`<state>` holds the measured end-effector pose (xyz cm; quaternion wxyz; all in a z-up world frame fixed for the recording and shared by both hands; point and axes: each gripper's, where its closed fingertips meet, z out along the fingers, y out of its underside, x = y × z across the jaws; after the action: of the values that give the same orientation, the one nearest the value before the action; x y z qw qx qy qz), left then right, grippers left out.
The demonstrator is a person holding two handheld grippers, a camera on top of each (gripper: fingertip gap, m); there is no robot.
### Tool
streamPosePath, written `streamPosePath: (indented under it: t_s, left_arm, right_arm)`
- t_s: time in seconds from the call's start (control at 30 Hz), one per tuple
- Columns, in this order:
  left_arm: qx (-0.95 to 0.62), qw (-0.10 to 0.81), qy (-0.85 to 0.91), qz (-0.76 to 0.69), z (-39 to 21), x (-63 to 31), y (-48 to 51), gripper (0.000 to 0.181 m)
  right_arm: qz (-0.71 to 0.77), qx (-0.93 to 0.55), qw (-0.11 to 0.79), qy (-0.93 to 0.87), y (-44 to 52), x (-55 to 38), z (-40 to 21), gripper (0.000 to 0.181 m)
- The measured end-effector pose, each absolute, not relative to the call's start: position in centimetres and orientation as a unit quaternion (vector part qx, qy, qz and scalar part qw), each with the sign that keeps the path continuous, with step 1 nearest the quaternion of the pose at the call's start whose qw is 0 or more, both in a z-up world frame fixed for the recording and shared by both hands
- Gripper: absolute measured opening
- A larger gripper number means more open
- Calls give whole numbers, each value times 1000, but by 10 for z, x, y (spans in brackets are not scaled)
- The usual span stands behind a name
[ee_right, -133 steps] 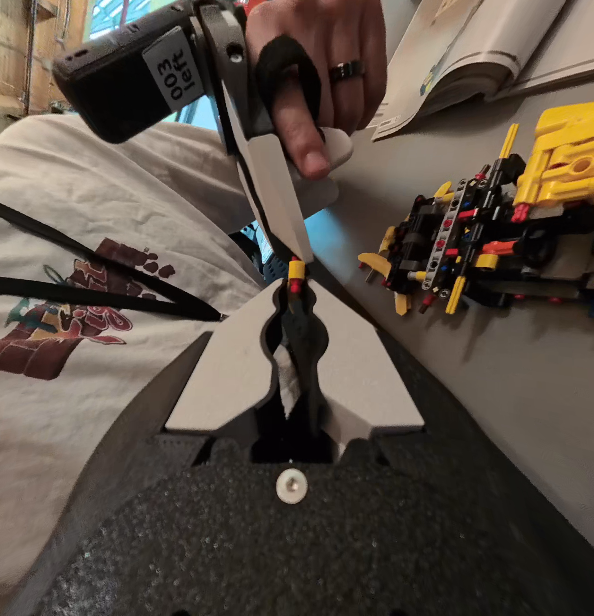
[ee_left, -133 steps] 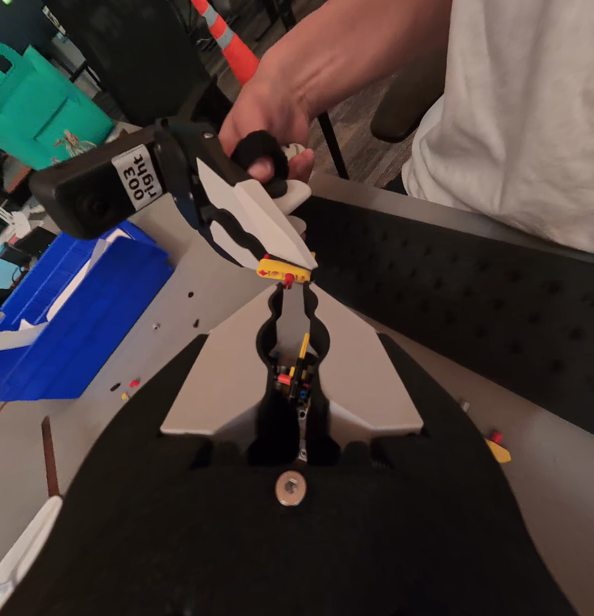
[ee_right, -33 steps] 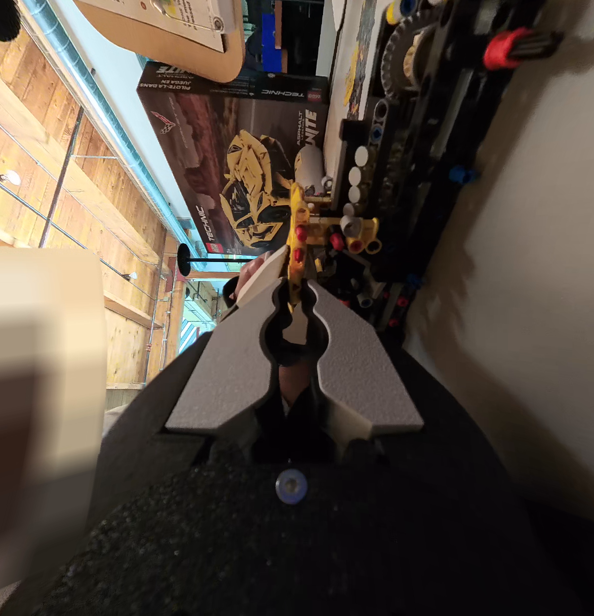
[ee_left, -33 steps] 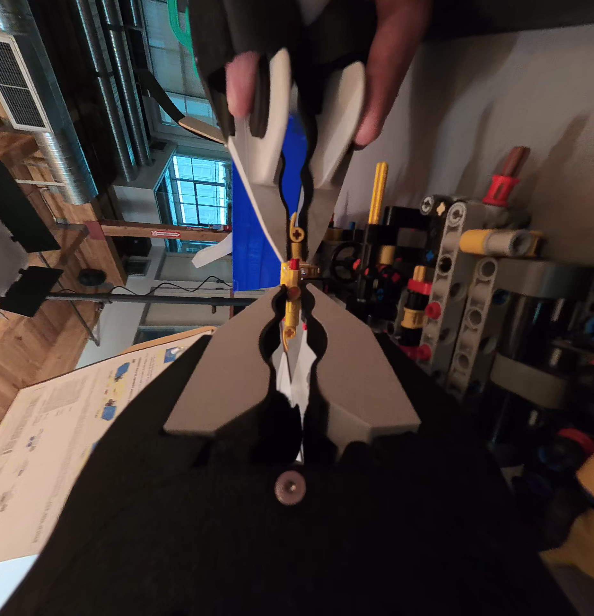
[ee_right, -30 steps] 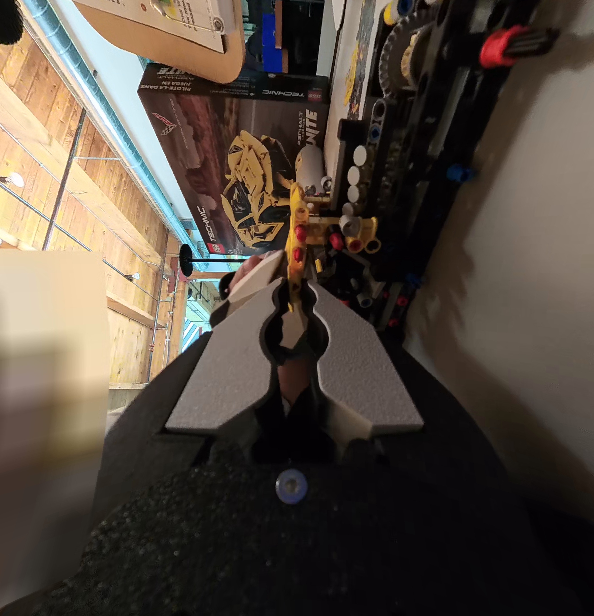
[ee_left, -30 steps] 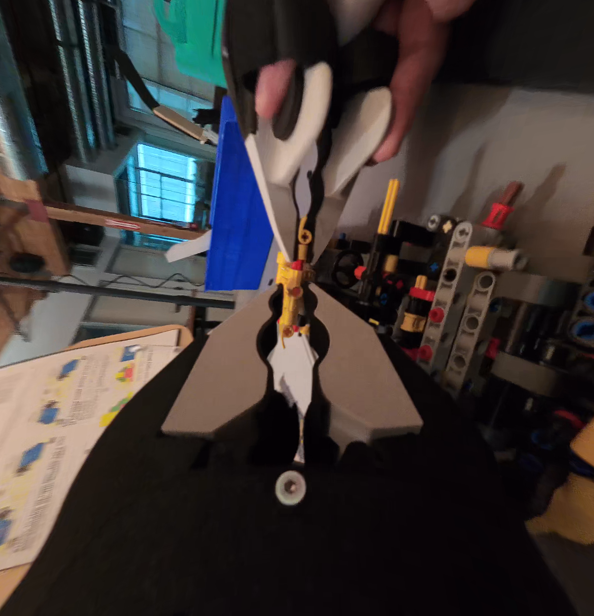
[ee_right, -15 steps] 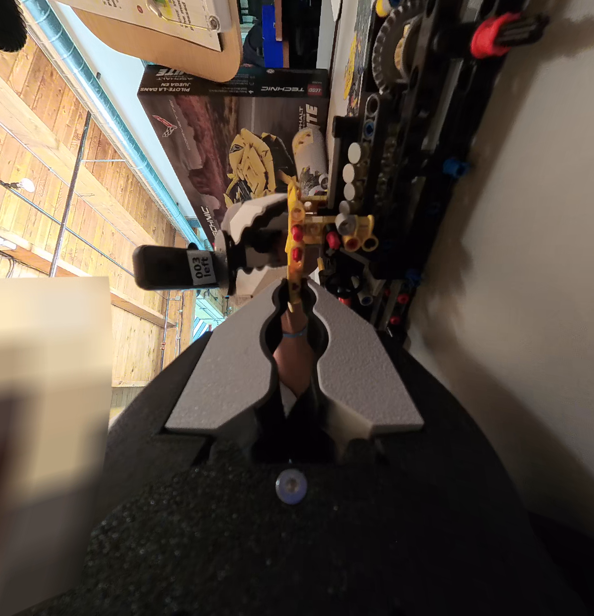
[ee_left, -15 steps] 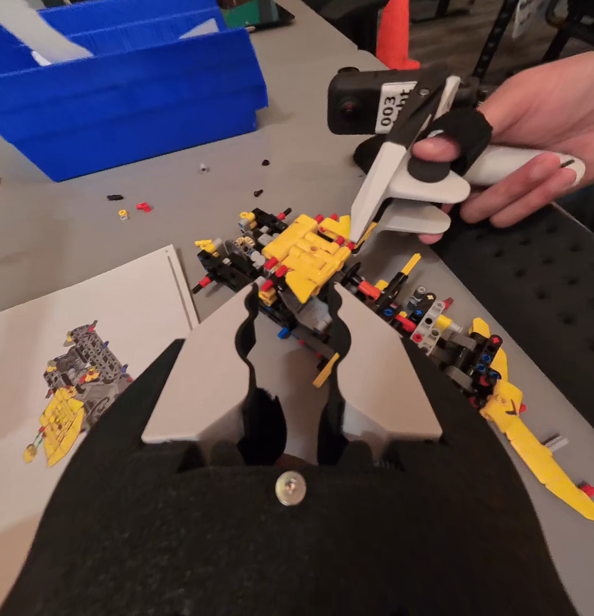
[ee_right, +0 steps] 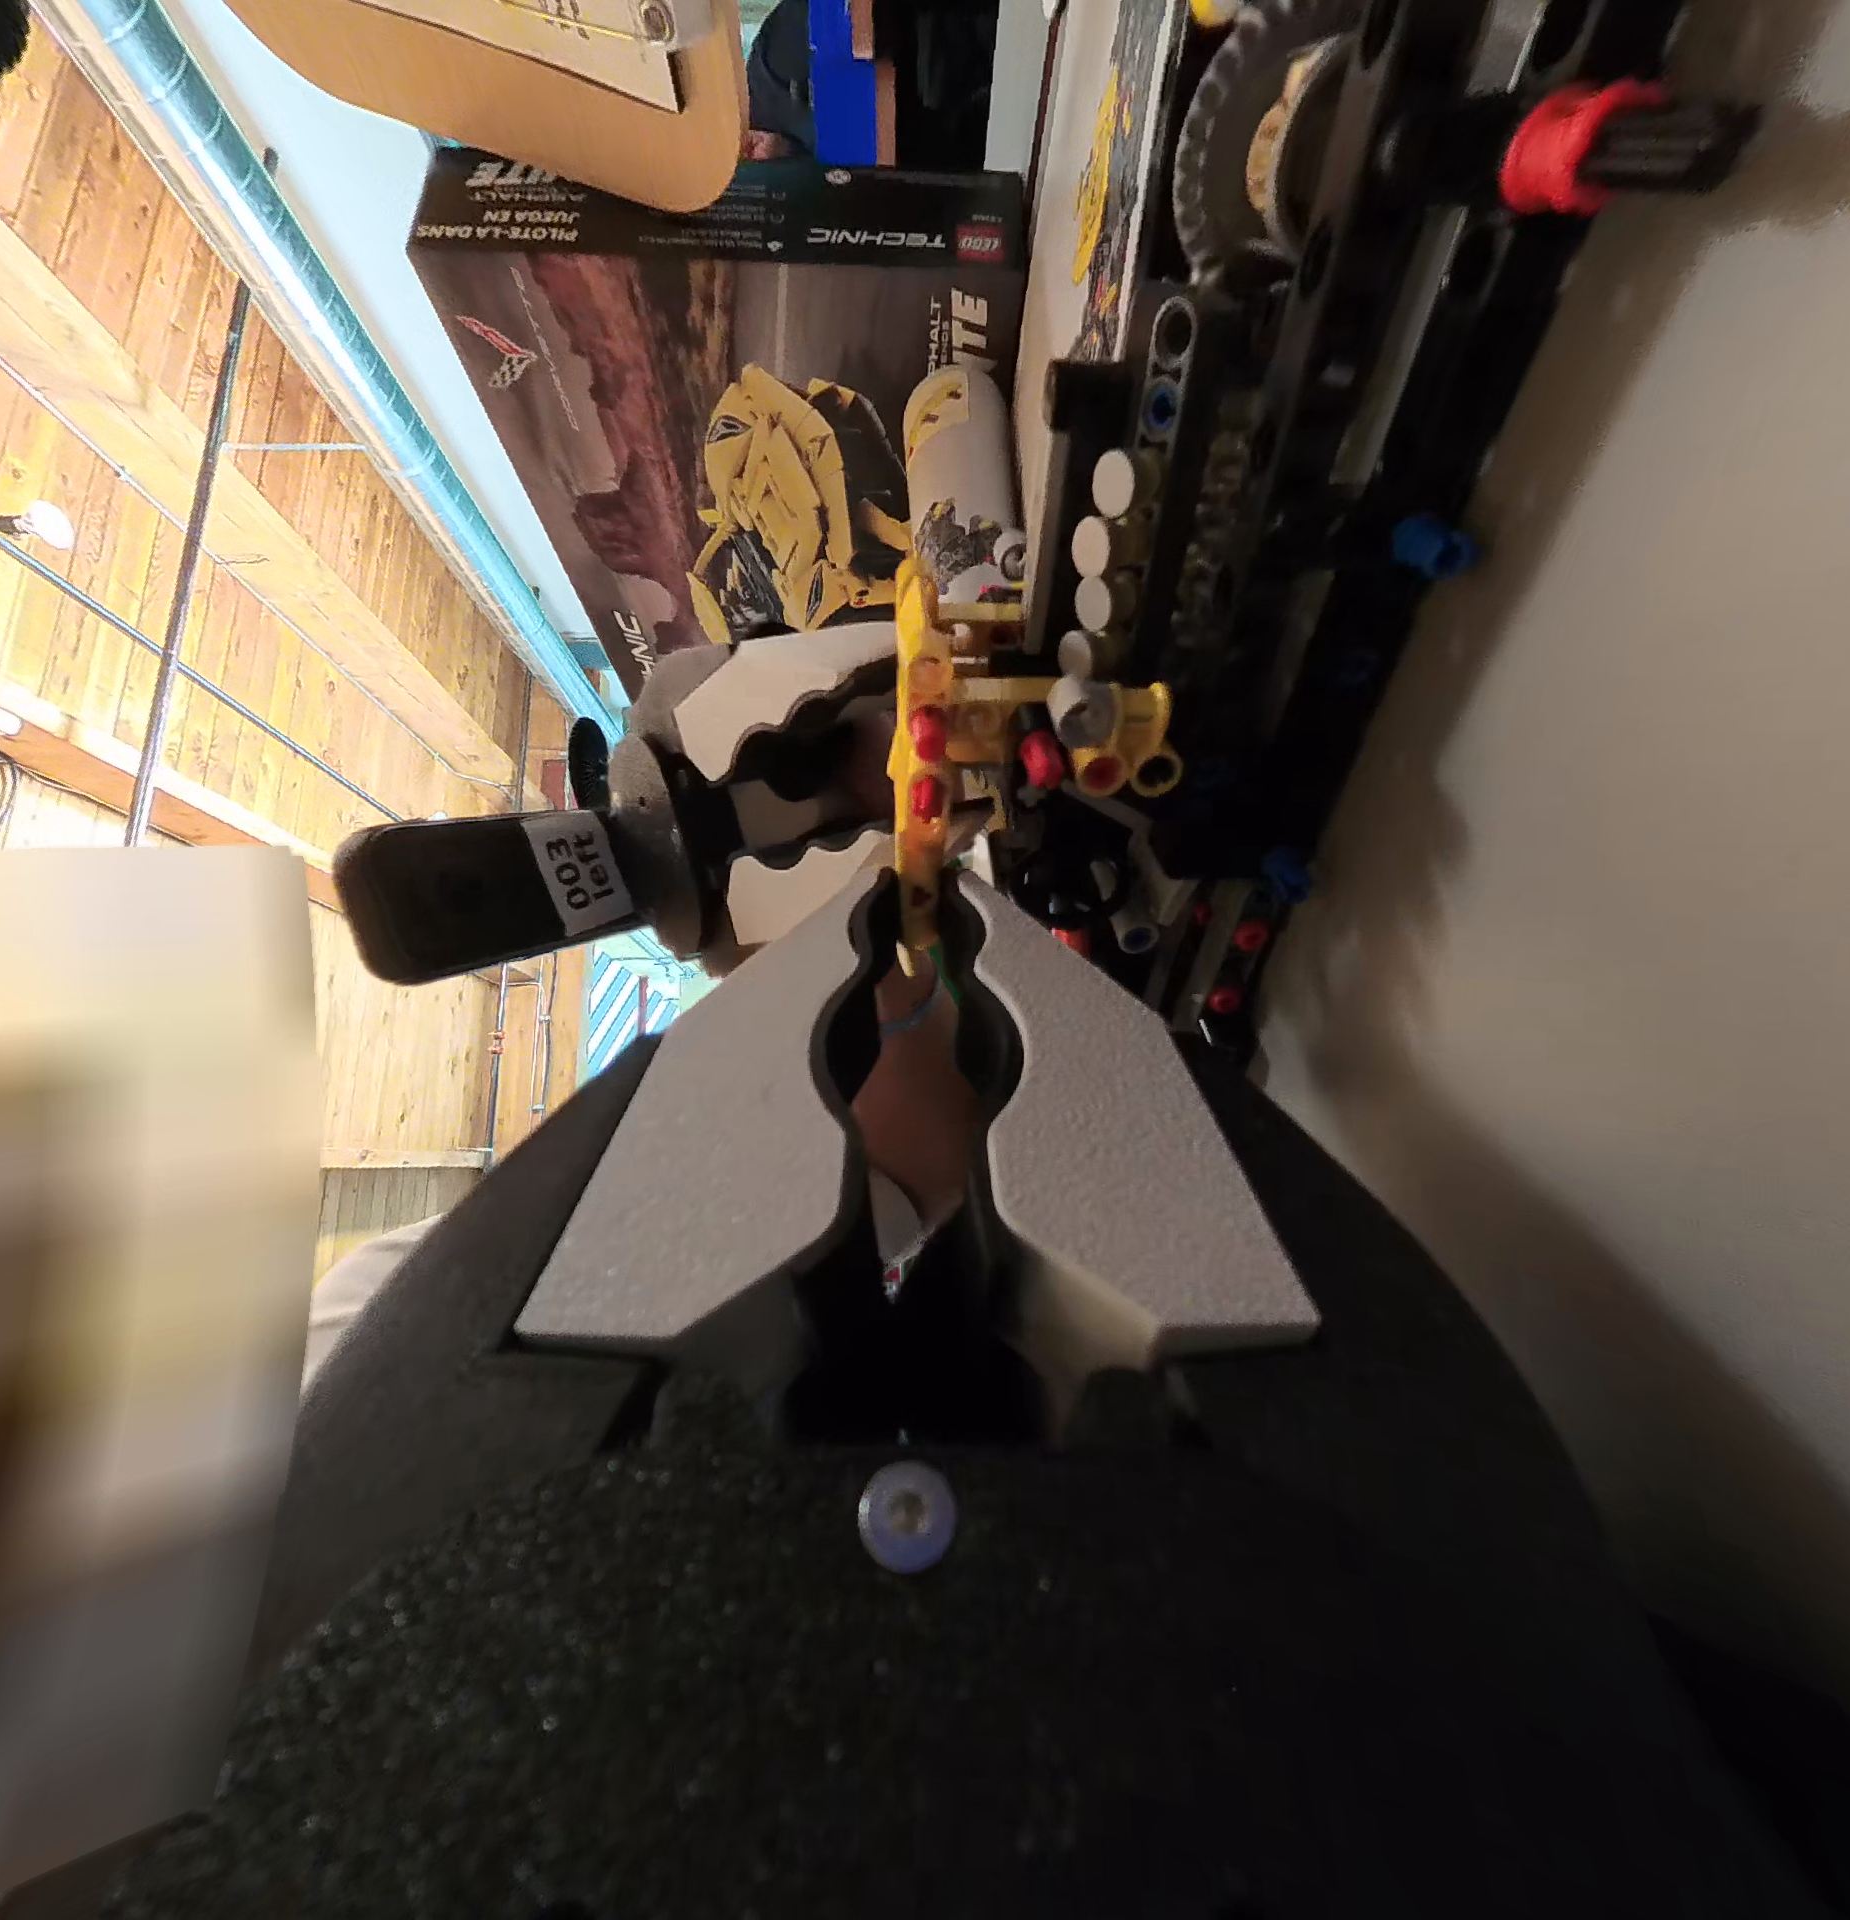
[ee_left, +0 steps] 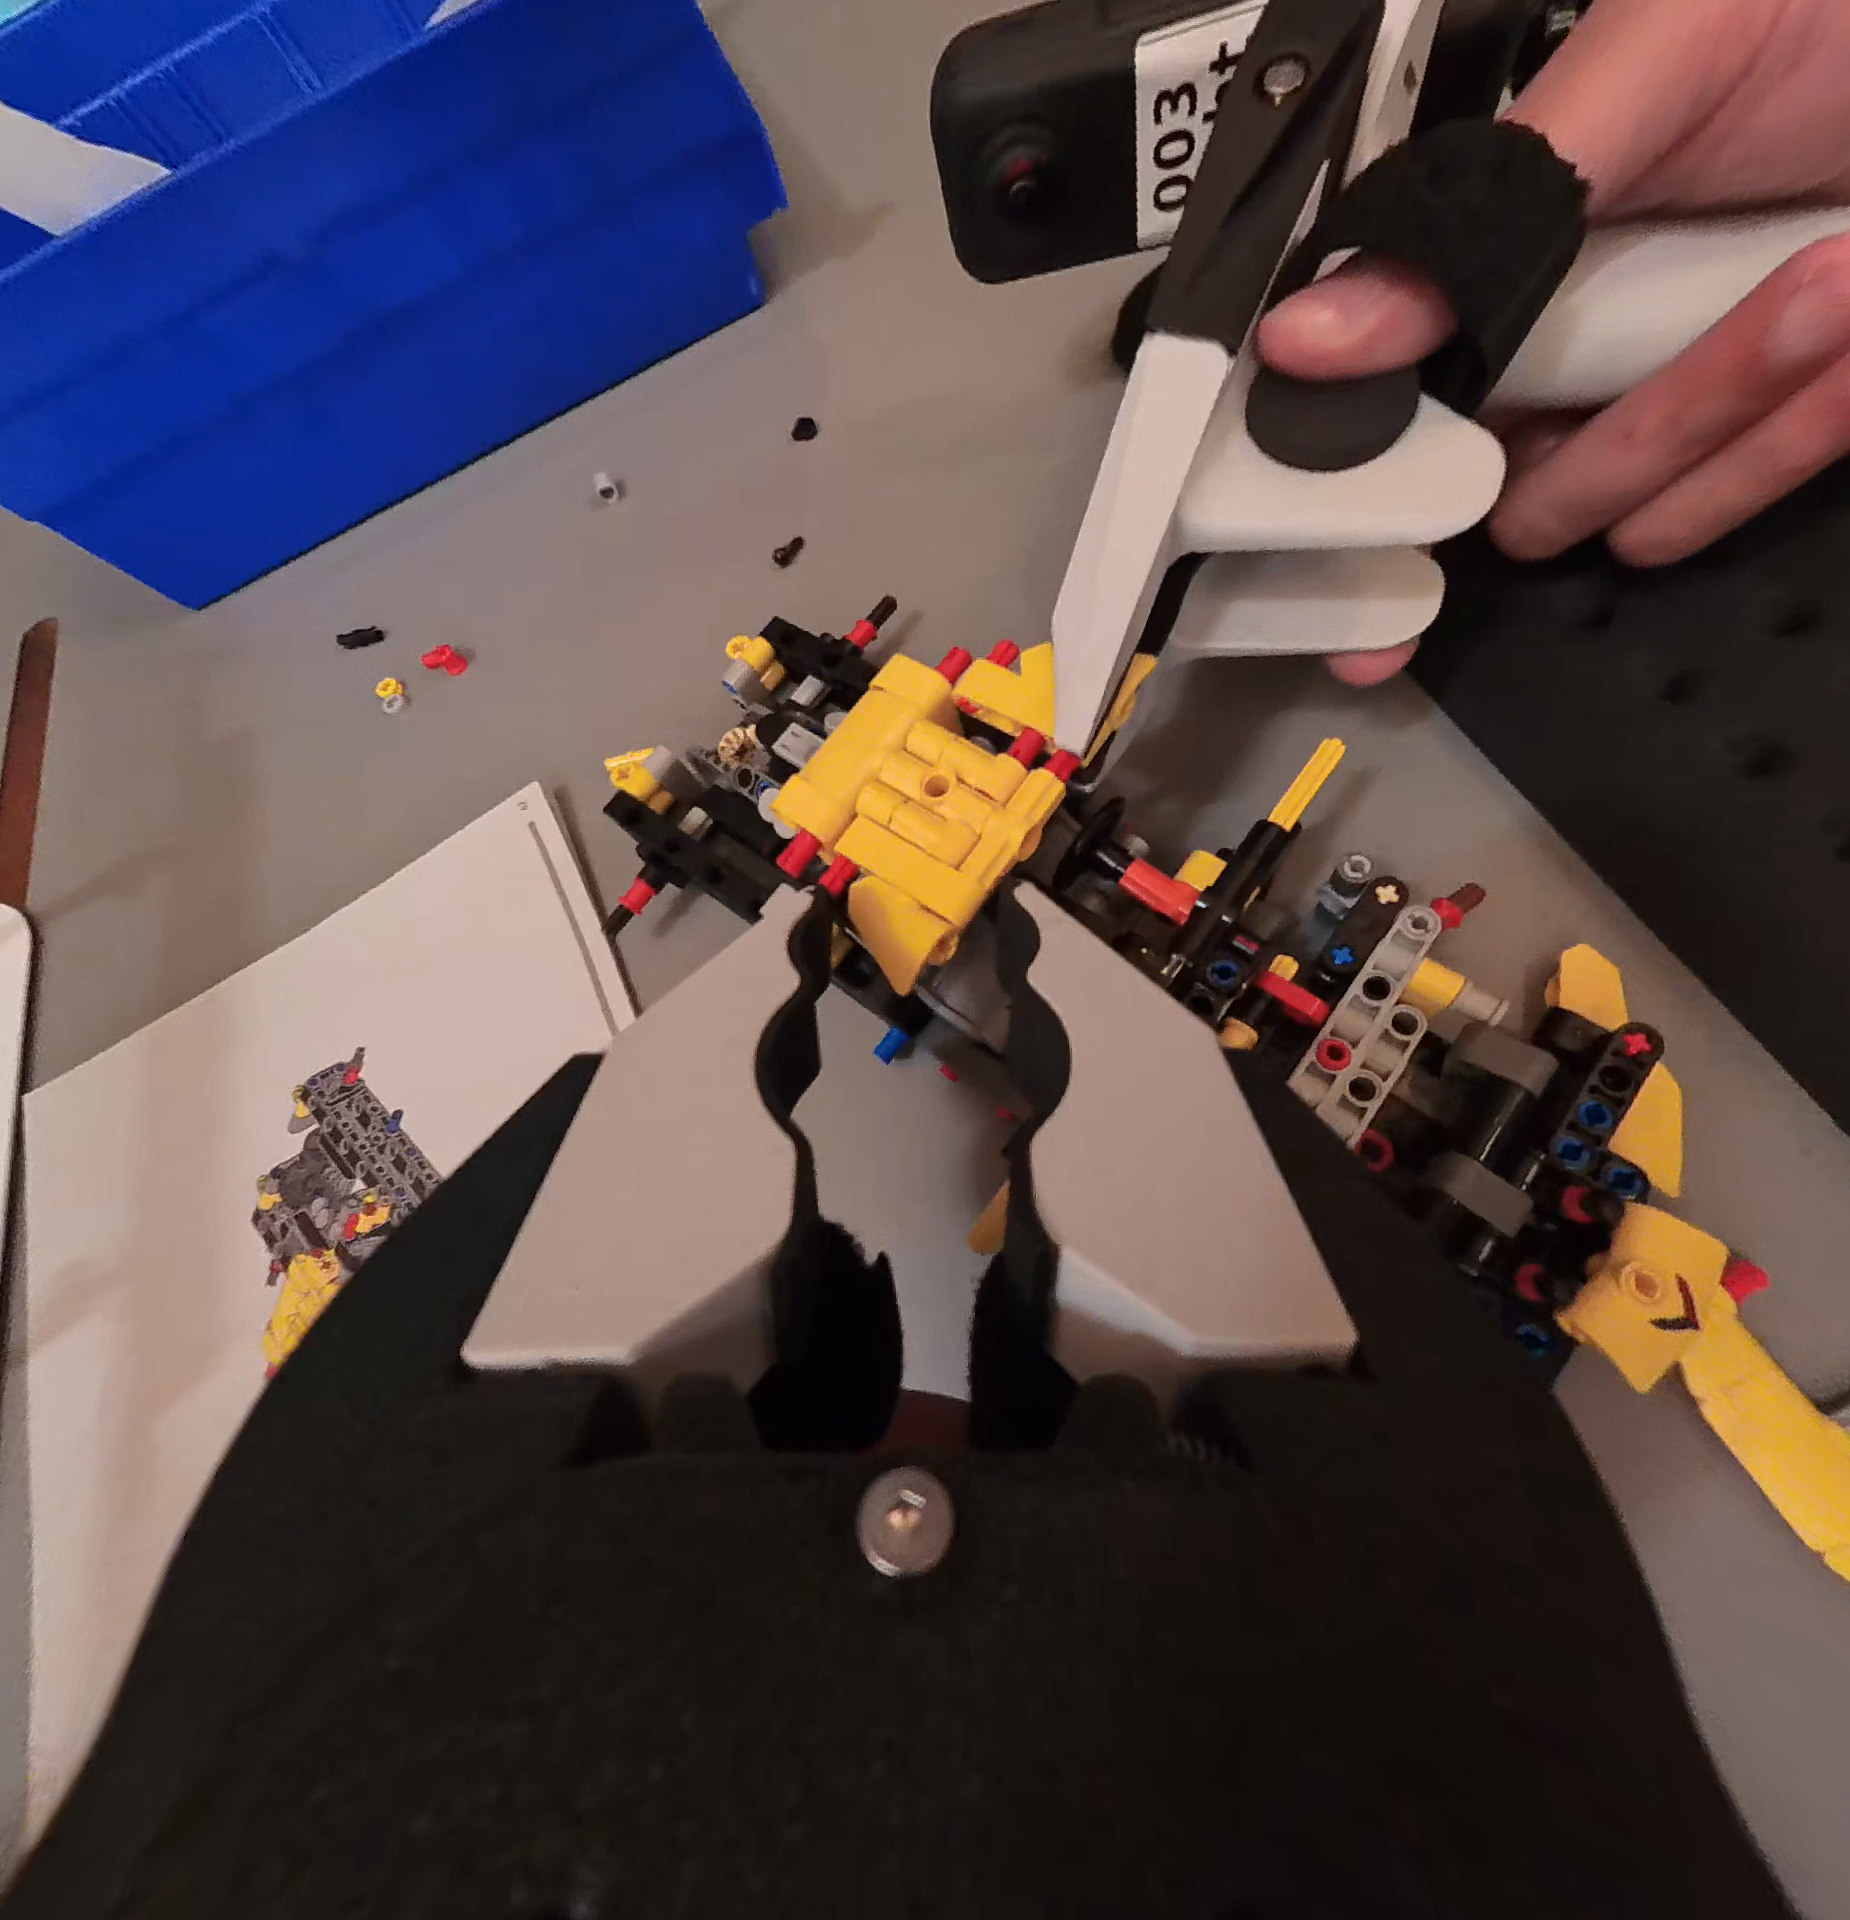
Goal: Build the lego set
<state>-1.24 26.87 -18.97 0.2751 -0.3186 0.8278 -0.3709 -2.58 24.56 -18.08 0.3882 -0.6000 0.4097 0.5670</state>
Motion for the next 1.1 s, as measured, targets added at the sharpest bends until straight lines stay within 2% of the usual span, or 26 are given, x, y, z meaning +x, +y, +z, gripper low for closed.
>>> streamPosePath:
  t_s: [0.3,0.63,0.8,1.1]
  left_arm:
    - [-316,292,823,-372,-190,-11,268,30]
    - [-350,237,802,-422,-189,-13,268,30]
    - [-348,245,799,-425,-189,-10,268,29]
    - [-349,247,798,-425,-189,-9,268,28]
  right_arm:
    - [582,-592,380,408,246,-27,-181,5]
    - [579,-597,382,403,247,-26,-181,6]
    - [553,-604,399,413,247,-19,-183,10]
    - [545,-584,422,429,243,-9,-180,6]
